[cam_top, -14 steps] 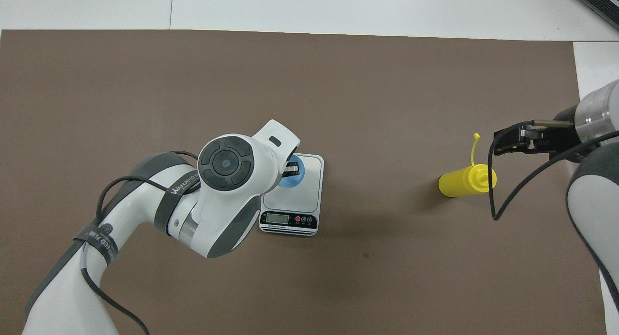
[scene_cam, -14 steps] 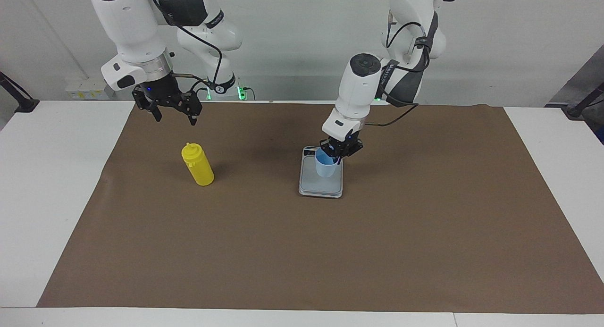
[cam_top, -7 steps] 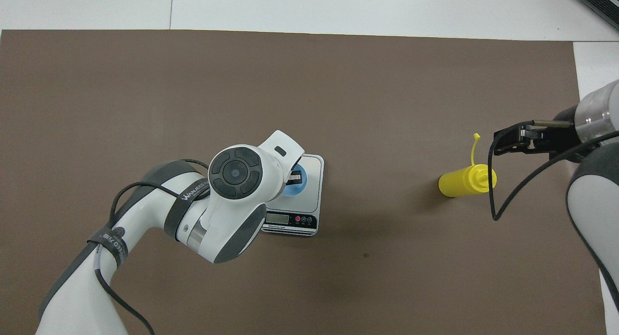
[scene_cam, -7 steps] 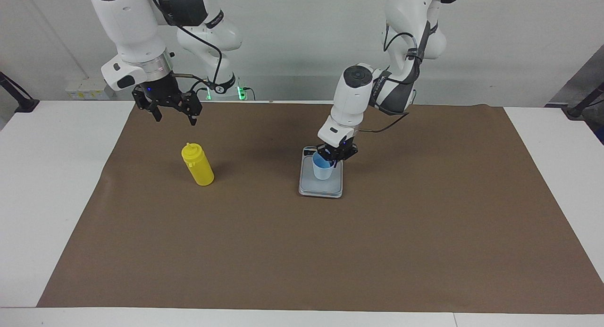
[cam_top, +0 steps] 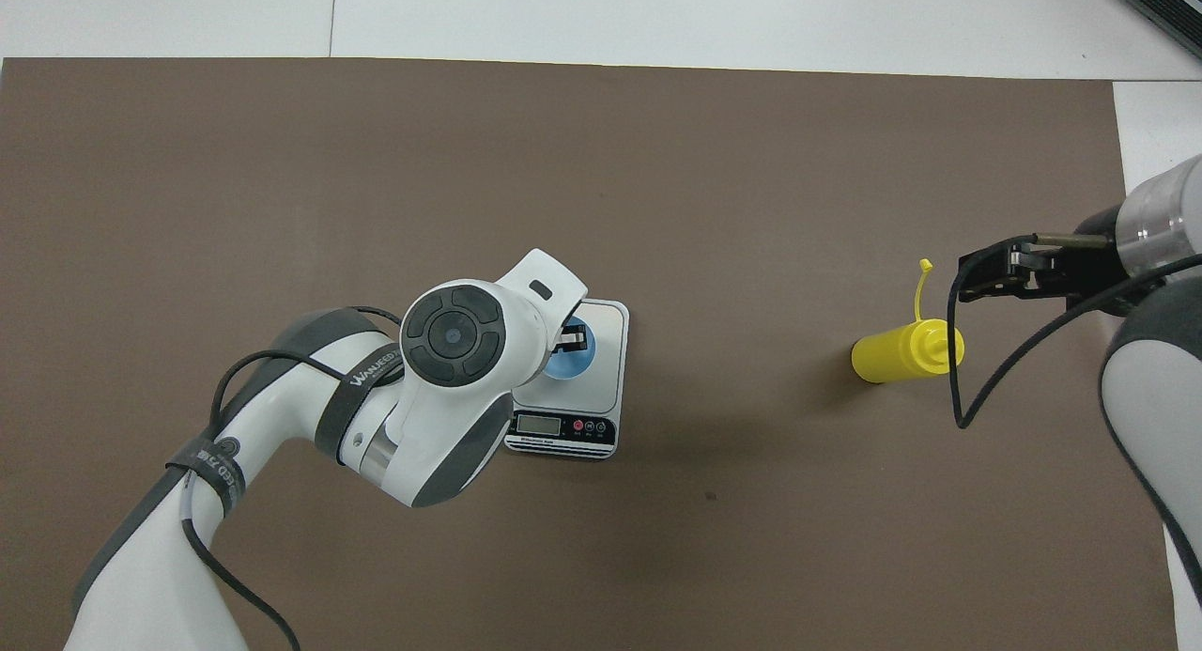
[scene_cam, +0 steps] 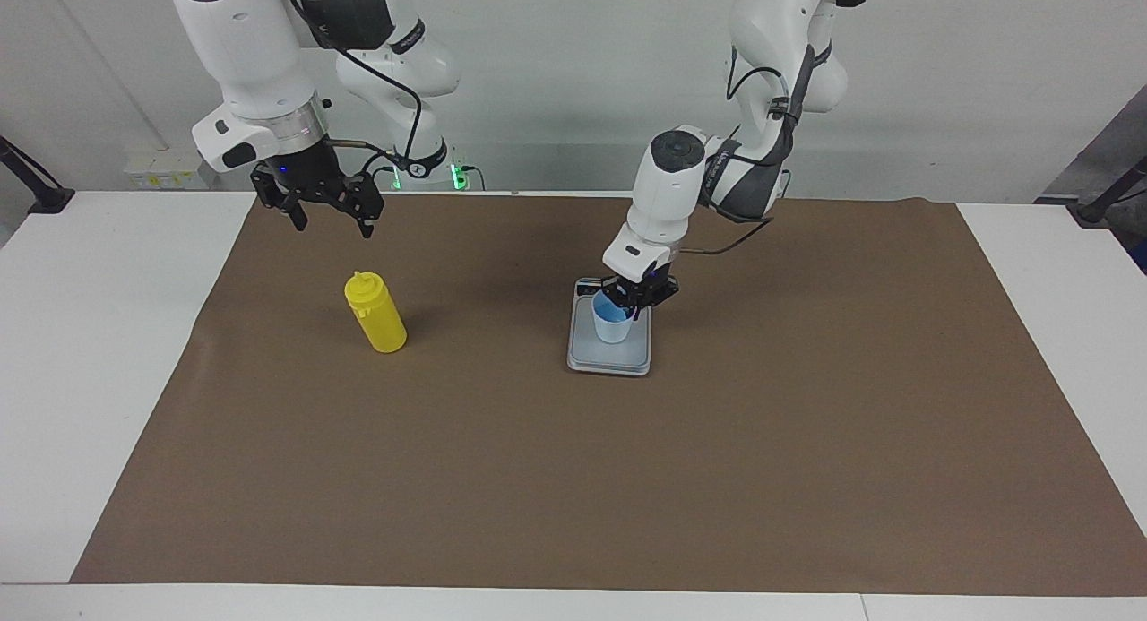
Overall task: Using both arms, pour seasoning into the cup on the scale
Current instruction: 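Carry the blue cup with the left gripper and set it on the scale, then open the left gripper and withdraw it back to its start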
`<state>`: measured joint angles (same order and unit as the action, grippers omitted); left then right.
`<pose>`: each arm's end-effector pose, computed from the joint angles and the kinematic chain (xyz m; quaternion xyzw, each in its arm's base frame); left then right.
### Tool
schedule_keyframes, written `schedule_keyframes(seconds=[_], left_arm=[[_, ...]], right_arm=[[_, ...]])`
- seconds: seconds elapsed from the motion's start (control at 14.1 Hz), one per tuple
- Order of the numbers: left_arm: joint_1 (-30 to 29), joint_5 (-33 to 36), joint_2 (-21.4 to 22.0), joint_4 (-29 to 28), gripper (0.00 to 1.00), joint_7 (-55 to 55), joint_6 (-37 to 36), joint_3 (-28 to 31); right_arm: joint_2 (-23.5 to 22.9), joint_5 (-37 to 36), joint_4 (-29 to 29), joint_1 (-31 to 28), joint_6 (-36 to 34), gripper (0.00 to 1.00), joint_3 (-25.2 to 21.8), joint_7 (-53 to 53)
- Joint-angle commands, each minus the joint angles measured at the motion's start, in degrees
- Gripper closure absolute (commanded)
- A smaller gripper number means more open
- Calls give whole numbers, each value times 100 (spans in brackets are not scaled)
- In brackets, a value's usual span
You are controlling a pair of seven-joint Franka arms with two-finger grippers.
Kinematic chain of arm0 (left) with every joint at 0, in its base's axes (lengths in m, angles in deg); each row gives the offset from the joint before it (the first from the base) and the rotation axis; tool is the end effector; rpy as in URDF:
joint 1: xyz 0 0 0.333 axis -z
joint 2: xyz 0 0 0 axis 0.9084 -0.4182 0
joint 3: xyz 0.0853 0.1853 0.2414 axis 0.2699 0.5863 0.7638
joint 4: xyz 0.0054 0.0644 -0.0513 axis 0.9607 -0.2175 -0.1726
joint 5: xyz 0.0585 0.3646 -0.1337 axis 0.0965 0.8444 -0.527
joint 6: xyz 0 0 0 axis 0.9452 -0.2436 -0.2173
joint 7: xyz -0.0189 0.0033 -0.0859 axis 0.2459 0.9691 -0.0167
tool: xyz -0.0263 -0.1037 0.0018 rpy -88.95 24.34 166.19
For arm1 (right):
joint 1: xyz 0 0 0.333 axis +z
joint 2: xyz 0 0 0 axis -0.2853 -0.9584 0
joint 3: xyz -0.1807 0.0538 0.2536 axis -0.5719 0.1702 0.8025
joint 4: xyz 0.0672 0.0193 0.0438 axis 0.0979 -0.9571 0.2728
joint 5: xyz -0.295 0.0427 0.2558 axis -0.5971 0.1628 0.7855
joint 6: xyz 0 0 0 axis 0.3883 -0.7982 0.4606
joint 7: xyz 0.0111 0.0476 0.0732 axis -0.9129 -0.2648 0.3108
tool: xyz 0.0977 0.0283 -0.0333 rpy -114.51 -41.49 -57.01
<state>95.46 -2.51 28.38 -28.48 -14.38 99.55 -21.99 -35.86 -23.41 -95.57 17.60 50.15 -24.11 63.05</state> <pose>0.4933 -0.3635 0.3890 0.9975 0.0168 0.0496 0.0476 0.5508 0.0370 0.6037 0.9977 -0.0660 -0.0078 0.0143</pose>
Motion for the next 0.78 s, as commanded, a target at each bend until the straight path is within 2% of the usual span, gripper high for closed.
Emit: schedule_keyframes(seconds=[0.0, 0.21, 0.71], left_arm=[[-20, 134, 119, 661, 0, -32, -835, 138], [-336, 327, 259, 1182, 0, -451, -1574, 148], [-1688, 258, 1102, 1183, 0, -2709, -2542, 148]], right_arm=[[72, 15, -53, -58, -49, 0, 7, 102], [72, 15, -53, -58, -49, 0, 7, 94], [72, 15, -61, -58, -49, 0, 7, 94]])
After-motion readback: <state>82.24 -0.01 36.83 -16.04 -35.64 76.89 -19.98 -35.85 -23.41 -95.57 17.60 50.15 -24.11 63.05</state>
